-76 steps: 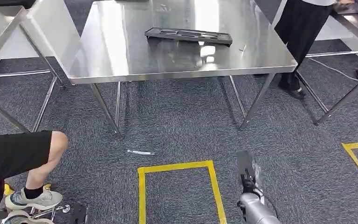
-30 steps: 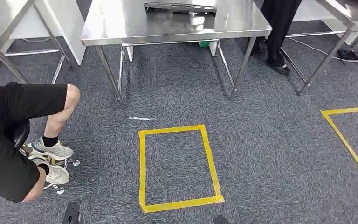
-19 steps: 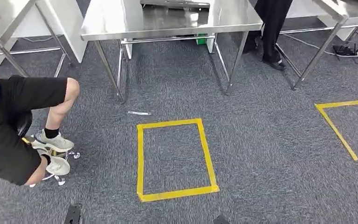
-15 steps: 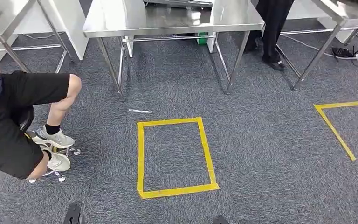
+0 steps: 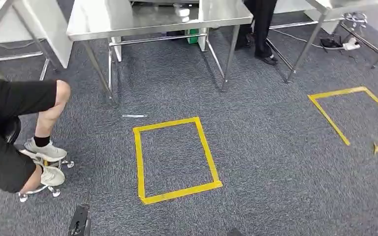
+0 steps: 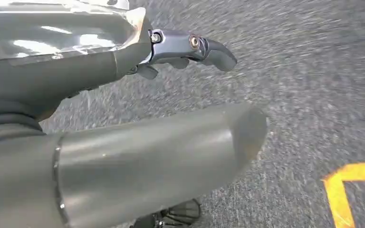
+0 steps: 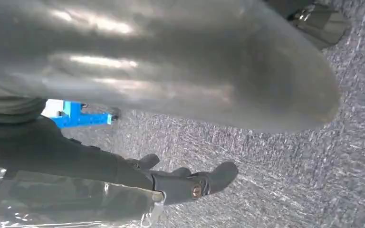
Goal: Take the parts from the cabinet and place them on the table.
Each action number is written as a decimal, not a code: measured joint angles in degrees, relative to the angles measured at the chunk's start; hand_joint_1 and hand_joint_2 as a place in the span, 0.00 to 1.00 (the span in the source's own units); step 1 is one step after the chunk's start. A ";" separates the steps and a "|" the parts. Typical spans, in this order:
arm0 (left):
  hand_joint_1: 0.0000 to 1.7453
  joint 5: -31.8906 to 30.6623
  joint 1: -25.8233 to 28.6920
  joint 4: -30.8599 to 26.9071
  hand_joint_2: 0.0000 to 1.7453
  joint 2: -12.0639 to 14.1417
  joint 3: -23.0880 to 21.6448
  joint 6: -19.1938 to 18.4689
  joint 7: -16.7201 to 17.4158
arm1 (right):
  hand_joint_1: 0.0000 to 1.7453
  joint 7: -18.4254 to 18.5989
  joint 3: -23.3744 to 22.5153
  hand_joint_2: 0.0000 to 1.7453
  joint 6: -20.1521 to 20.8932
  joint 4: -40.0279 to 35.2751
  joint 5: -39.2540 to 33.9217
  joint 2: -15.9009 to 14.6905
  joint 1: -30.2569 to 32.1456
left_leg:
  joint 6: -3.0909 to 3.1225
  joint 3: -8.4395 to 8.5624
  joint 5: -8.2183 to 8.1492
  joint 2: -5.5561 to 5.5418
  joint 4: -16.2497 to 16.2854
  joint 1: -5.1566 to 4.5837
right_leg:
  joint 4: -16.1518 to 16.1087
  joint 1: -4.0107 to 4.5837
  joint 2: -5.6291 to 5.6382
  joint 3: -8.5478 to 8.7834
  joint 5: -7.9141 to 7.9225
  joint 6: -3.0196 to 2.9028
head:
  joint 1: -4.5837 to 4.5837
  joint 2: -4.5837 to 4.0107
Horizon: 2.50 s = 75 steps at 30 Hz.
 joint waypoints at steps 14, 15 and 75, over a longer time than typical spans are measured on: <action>0.00 -0.35 -0.07 0.92 0.00 0.39 0.07 -0.31 -0.31 | 0.00 0.00 -0.31 0.00 -0.11 0.04 0.31 0.15 0.06 | -1.61 0.53 -2.12 -11.89 1.06 1.90 | 1.76 0.00 8.49 -2.73 1.90 -1.83 | -0.04 0.00; 0.00 -0.35 -0.05 0.96 0.00 0.44 0.07 -0.35 -0.35 | 0.00 0.02 -0.33 0.00 -0.11 0.04 0.33 0.15 0.05 | -1.42 0.11 -2.03 -11.02 1.65 1.51 | 1.55 -0.55 9.13 -3.35 2.31 -1.13 | -0.05 0.00; 0.00 -19.39 7.50 -11.84 0.00 -6.47 2.86 -4.23 2.34 | 0.00 7.07 -4.04 0.00 4.66 -0.09 -3.65 1.23 -1.97 | -1.78 -0.88 -2.41 -10.30 2.59 2.02 | 2.85 -0.38 9.50 -3.87 1.90 -1.34 | 0.07 0.00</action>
